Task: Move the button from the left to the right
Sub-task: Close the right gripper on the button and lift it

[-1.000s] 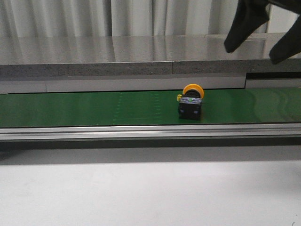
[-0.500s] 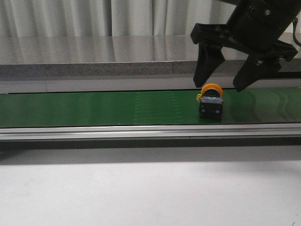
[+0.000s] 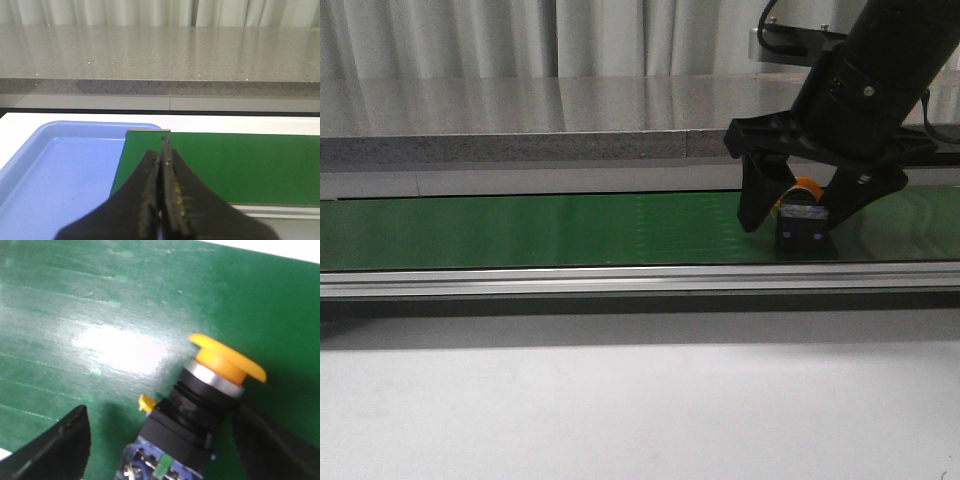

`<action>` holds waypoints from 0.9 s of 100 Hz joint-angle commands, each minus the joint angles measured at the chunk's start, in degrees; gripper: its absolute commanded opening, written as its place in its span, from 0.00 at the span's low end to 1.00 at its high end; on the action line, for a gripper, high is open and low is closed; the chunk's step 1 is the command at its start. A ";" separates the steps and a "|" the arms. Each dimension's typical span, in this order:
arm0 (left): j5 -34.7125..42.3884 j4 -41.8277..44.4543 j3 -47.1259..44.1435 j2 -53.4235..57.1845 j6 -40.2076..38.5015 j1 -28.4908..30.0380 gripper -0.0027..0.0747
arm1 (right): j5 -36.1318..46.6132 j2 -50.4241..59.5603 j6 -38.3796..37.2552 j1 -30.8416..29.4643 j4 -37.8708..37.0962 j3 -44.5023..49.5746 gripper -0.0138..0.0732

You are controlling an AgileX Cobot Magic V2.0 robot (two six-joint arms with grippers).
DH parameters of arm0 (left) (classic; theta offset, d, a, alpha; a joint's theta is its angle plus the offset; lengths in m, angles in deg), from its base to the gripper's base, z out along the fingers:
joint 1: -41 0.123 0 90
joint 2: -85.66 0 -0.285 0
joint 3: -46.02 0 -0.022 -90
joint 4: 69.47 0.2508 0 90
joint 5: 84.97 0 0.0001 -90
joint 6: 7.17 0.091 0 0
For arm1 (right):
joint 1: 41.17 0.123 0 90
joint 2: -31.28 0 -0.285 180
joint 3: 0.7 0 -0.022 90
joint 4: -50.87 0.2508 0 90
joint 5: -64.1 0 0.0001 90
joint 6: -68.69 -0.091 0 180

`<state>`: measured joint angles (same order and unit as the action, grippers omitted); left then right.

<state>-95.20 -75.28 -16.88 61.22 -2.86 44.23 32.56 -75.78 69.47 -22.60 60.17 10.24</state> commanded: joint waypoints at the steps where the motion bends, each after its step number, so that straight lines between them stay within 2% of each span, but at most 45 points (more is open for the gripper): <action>1: 4.28 -0.49 1.49 -0.30 -0.06 -0.40 0.01 | 1.95 1.76 0.14 -0.13 -0.14 -1.68 0.77; 15: 4.28 -0.49 1.49 -0.30 -0.06 -0.40 0.01 | 1.13 2.06 0.09 -0.13 -0.14 -1.68 0.56; 22: 4.28 -0.49 1.49 -0.30 -0.06 -0.40 0.01 | 0.71 2.81 0.09 -0.27 -0.14 -1.70 0.50; 36: 4.28 -0.49 1.49 -0.30 -0.06 -0.40 0.01 | -1.98 5.04 0.09 -1.80 -0.29 -4.02 0.50; 51: 4.28 -0.49 1.49 -0.30 -0.06 -0.40 0.01 | -6.70 7.40 0.09 -6.22 -3.56 -8.52 0.50; 65: 4.28 -0.49 1.49 -0.30 -0.06 -0.40 0.01 | -9.80 8.22 0.09 -12.52 -10.00 -13.18 0.50; 90: 4.28 -0.49 1.49 -0.30 -0.06 -0.40 0.01 | -8.37 7.86 0.09 -24.78 -24.14 -15.88 0.50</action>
<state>-95.20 -75.28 -16.88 61.22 -2.86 44.23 21.45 -70.46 69.47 -43.93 41.58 -3.48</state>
